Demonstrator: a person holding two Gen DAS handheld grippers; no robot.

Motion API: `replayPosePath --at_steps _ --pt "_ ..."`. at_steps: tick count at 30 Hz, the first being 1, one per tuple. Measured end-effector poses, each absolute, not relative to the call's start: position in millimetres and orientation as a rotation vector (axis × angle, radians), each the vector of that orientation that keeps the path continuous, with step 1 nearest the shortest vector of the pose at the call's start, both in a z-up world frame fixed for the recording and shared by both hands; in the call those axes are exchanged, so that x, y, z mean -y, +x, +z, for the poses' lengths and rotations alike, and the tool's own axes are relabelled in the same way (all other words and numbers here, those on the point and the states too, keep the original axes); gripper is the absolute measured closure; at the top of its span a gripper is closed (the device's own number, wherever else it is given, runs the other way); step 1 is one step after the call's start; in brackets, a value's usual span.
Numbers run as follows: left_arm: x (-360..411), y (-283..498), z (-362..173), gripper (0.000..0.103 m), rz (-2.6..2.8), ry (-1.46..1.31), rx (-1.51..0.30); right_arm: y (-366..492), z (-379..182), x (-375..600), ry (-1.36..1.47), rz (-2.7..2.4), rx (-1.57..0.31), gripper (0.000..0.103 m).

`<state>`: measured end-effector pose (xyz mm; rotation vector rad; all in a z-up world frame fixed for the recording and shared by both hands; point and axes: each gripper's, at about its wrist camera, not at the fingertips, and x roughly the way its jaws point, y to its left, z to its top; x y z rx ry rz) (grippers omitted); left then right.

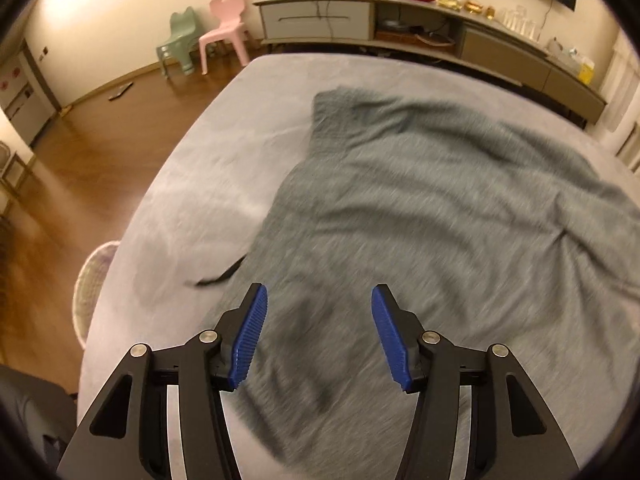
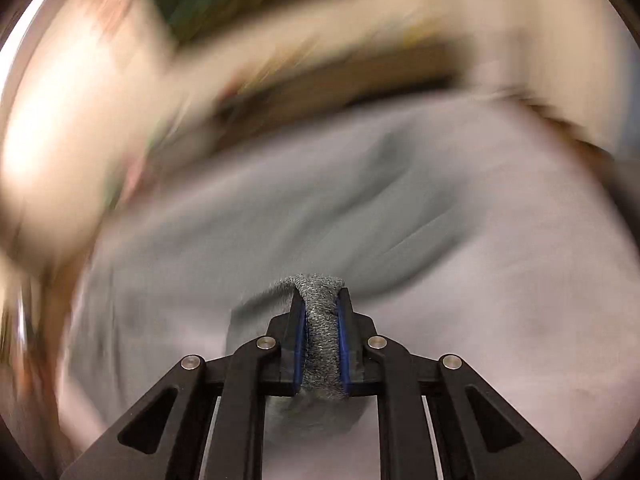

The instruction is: Fold clothes

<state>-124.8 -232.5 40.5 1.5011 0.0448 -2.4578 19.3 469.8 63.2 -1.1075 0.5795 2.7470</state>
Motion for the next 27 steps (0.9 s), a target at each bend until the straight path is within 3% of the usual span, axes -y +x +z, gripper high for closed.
replayPosePath --at_steps 4,7,8,11,20,22,27 --pt "231 -123 18 0.045 -2.397 1.571 0.033 39 39 -537 -1.074 2.39 -0.461 0.088" --pt "225 -123 7 0.045 -2.371 1.601 0.093 32 13 -546 -1.219 2.326 -0.537 0.082" --pt "222 -123 6 0.045 -2.366 1.595 0.123 31 17 -541 -1.208 2.338 -0.501 0.075" --pt "216 -117 3 0.045 -2.355 1.583 0.174 36 31 -526 -1.139 2.397 -0.418 0.041" --pt "251 -99 -3 0.038 -2.2 1.482 0.321 17 -24 -467 -1.561 2.468 -0.17 0.039" --pt "260 -97 -4 0.038 -2.141 1.468 0.336 12 -43 -462 -1.673 2.421 -0.122 0.032" --pt "248 -81 33 0.039 -2.285 1.36 0.216 18 -21 -480 -1.505 2.431 -0.148 0.032"
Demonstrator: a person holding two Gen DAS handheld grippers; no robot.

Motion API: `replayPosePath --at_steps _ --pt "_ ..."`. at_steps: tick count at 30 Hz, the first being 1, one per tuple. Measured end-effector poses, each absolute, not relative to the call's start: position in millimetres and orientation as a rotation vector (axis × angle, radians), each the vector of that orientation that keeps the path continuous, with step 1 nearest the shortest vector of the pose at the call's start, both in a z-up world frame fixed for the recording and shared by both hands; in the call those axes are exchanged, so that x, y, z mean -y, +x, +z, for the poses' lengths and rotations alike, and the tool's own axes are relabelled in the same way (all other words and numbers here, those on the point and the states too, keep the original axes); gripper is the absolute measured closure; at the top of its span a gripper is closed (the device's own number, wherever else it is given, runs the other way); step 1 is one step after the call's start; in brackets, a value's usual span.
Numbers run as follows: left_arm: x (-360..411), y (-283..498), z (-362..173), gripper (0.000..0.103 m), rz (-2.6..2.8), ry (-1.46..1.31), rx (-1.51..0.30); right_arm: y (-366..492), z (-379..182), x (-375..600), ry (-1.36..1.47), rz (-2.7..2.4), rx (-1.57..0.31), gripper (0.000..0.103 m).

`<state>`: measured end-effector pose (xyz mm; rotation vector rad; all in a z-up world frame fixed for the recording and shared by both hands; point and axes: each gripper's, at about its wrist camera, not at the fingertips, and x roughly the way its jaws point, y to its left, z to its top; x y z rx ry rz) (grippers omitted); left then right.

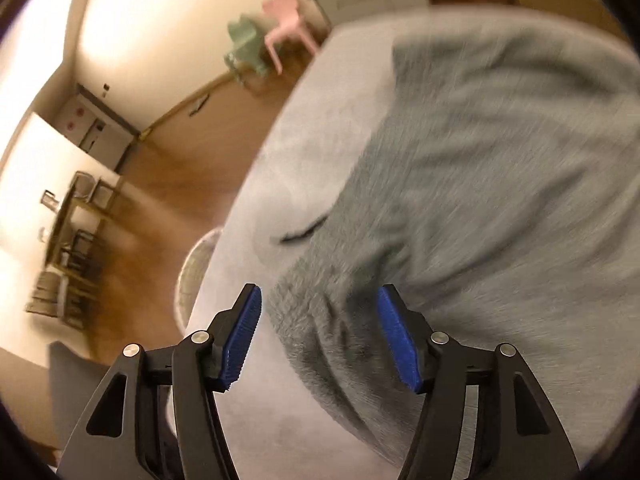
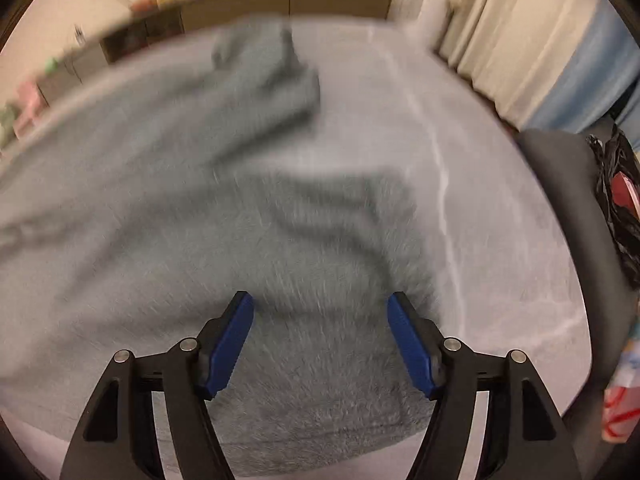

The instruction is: Fold clothes

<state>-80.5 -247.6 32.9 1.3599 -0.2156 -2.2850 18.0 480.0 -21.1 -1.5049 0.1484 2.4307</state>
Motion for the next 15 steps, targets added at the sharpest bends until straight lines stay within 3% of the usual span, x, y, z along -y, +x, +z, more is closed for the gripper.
replayPosePath --at_steps 4,7,11,15 --pt "228 -78 37 0.039 -2.501 1.458 -0.011 16 -14 -469 -1.481 2.584 -0.225 0.032" --pt "220 -84 12 0.039 -2.441 1.561 0.091 2 -40 -463 -1.646 2.515 -0.204 0.032" --pt "223 -82 0 0.034 -2.367 1.579 0.17 -2 -55 -482 -1.647 2.394 -0.154 0.03" --pt "233 -80 26 0.035 -2.396 1.505 0.083 -4 -52 -495 -1.574 2.347 -0.121 0.03"
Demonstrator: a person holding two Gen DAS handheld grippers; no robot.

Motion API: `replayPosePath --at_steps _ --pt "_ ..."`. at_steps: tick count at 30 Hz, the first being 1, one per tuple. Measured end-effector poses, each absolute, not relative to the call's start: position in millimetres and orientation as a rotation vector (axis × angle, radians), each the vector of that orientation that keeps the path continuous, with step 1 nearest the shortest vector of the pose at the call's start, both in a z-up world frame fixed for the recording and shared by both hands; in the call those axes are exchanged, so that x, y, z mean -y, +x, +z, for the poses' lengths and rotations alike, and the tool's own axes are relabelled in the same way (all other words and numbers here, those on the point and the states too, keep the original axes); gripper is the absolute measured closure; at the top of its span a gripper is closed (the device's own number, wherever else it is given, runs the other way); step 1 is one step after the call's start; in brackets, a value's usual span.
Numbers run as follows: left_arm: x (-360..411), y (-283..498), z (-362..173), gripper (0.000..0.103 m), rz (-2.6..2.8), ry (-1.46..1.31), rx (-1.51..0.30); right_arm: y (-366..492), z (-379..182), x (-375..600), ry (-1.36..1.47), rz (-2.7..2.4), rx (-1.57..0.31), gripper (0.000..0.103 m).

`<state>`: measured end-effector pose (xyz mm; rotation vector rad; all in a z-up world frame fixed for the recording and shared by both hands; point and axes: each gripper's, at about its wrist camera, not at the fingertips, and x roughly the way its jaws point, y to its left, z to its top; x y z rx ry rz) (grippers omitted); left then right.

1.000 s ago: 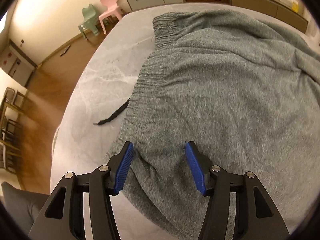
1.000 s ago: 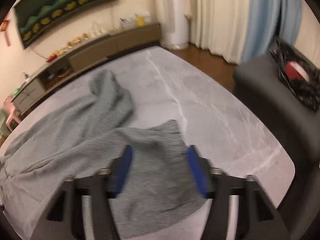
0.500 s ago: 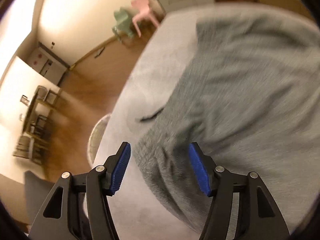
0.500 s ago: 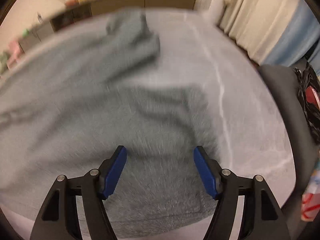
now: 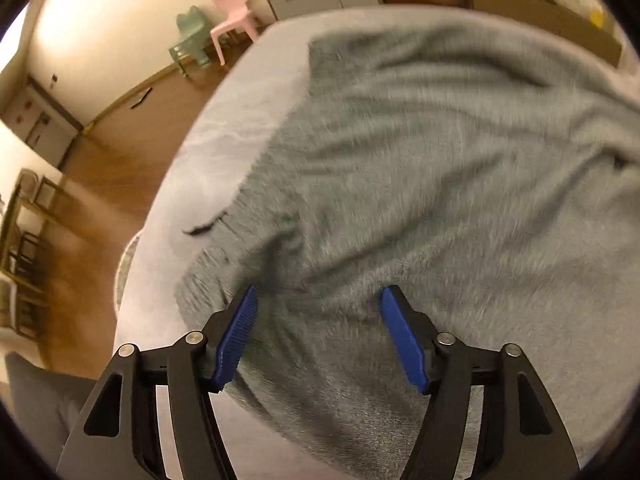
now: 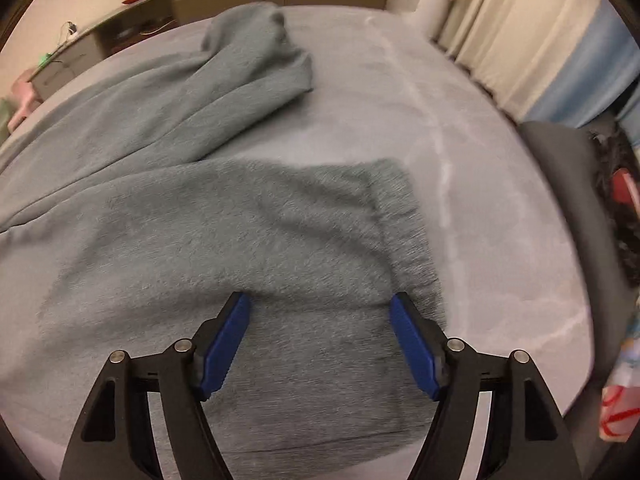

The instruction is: Fold clothes

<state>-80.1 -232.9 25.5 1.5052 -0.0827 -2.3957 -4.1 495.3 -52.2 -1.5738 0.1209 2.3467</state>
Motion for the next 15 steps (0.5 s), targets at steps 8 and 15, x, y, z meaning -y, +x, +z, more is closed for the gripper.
replayPosePath --at_steps 8,15 --pt "294 -159 79 0.035 -2.499 1.339 -0.279 -30 -37 -481 -1.42 2.48 -0.137 0.03" --pt "316 -273 62 0.035 -2.423 1.428 -0.207 -19 -14 -450 -1.445 2.462 -0.061 0.03"
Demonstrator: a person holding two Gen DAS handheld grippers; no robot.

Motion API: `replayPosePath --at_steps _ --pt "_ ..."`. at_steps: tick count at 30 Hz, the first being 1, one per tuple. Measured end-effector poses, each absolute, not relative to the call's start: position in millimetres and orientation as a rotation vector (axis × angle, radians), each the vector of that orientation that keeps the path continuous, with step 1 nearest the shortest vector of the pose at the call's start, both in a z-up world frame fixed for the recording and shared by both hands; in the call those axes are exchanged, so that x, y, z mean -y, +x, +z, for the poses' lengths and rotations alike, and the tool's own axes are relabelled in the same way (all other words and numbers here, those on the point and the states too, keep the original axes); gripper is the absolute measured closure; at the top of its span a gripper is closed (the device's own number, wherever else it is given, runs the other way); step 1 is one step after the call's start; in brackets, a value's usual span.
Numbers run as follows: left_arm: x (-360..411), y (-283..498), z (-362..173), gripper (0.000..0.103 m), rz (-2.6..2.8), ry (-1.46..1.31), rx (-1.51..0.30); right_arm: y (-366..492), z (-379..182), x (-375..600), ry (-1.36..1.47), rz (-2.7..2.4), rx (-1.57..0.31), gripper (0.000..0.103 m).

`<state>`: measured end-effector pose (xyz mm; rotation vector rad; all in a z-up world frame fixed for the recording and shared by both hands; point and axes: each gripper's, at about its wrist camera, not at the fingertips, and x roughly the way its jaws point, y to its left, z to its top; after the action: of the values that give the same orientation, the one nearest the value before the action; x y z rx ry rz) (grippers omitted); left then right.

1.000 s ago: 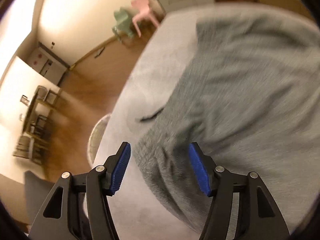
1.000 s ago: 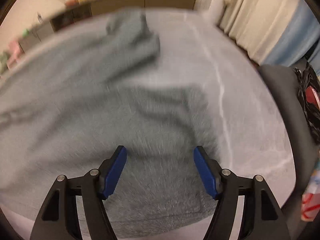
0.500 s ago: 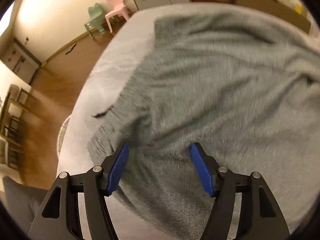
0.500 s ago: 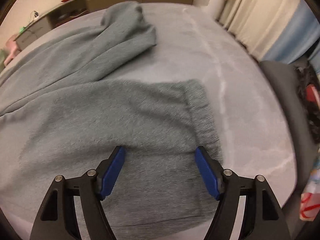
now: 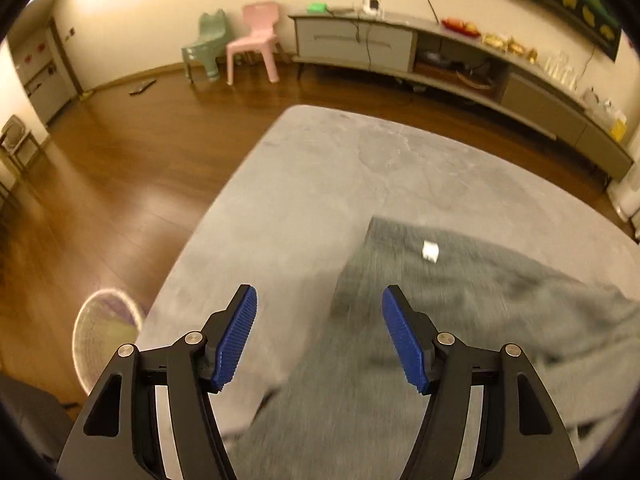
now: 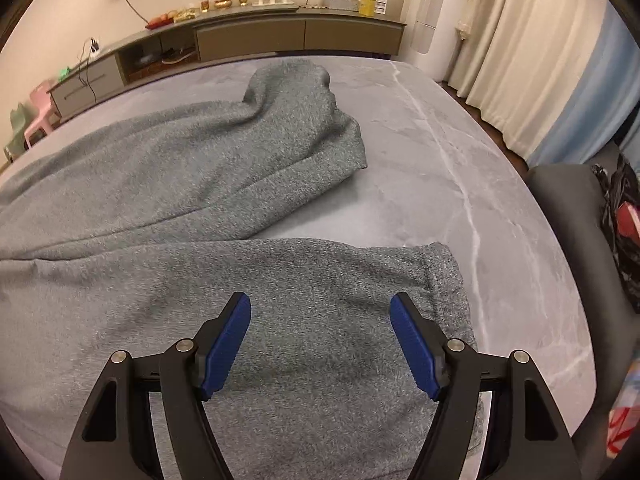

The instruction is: Fold clothes

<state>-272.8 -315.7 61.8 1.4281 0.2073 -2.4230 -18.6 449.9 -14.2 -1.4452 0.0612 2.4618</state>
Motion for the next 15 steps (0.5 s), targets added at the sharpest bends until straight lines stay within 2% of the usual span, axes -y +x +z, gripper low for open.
replayPosePath --at_steps 4,7,8,9,10,12,15 --pt "314 -312 25 0.035 -2.474 1.649 -0.331 -27 -24 -445 -1.505 2.431 0.0 0.03" --pt "303 -333 6 0.035 -2.45 1.703 -0.159 -30 -33 -438 -1.552 2.423 0.083 0.03" --pt "299 -337 4 0.038 -2.457 1.706 -0.131 -30 -33 -436 -1.543 2.432 0.11 0.029" --pt "296 -340 4 0.046 -2.482 1.697 -0.121 -31 -33 -434 -1.545 2.433 0.125 0.029" --pt "294 -345 6 0.059 -2.501 1.688 -0.12 -32 -33 -434 -1.542 2.439 0.133 0.029" --pt "295 -359 7 0.06 -2.477 1.65 -0.083 -32 -33 -436 -1.547 2.445 0.113 0.029" --pt "312 -383 6 0.058 -2.397 1.565 -0.189 -33 -33 -441 -1.558 2.452 0.066 0.028"
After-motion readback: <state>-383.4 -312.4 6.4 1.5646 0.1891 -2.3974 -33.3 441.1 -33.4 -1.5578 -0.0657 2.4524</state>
